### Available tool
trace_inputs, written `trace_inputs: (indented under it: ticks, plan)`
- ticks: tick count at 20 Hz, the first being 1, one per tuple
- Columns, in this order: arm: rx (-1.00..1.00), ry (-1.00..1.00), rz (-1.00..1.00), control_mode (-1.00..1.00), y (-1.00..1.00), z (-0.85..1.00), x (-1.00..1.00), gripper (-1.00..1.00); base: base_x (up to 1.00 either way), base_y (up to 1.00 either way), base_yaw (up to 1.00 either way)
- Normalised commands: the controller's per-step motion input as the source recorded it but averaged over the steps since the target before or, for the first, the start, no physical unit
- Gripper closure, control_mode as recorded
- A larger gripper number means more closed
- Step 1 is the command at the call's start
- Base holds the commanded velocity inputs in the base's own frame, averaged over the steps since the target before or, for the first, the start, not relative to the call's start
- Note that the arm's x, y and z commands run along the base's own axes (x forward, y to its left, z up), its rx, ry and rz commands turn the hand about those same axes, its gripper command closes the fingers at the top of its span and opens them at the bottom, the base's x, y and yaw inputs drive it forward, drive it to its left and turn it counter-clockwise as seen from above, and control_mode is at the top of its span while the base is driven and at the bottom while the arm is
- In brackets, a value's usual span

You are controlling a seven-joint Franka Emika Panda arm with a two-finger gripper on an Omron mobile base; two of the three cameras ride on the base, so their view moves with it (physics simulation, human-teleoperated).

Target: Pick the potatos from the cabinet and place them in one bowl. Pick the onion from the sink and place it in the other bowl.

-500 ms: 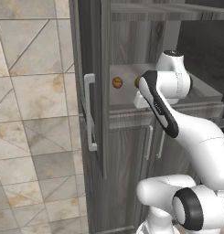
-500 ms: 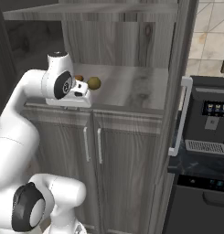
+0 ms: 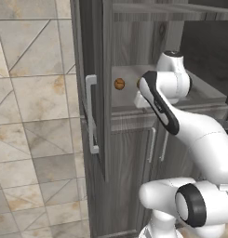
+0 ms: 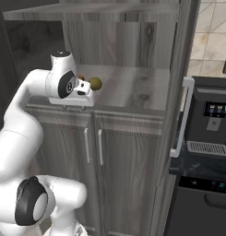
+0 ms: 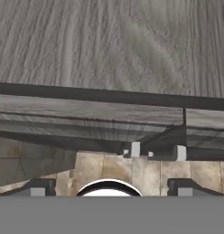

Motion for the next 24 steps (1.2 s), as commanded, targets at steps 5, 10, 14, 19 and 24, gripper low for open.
trace_inputs:
  ticks: [5,10,14,19,24]
  plan:
    - [0.0,0.0,0.0,-1.0,-0.11,0.0,0.44,-1.0,0.0,0.0,0.0]
    - [0.0,0.0,0.0,-1.0,-0.14,0.0,0.52,-1.0,0.0,0.0,0.0]
    - [0.0,0.0,0.0,-1.0,-0.16,0.0,0.56,-1.0,0.0,0.0,0.0]
    - [0.0,0.0,0.0,-1.0,-0.04,0.0,0.54,-1.0,0.0,0.0,0.0]
    - [0.0,0.0,0.0,-1.0,0.0,0.0,0.41,-1.0,0.0,0.0,0.0]
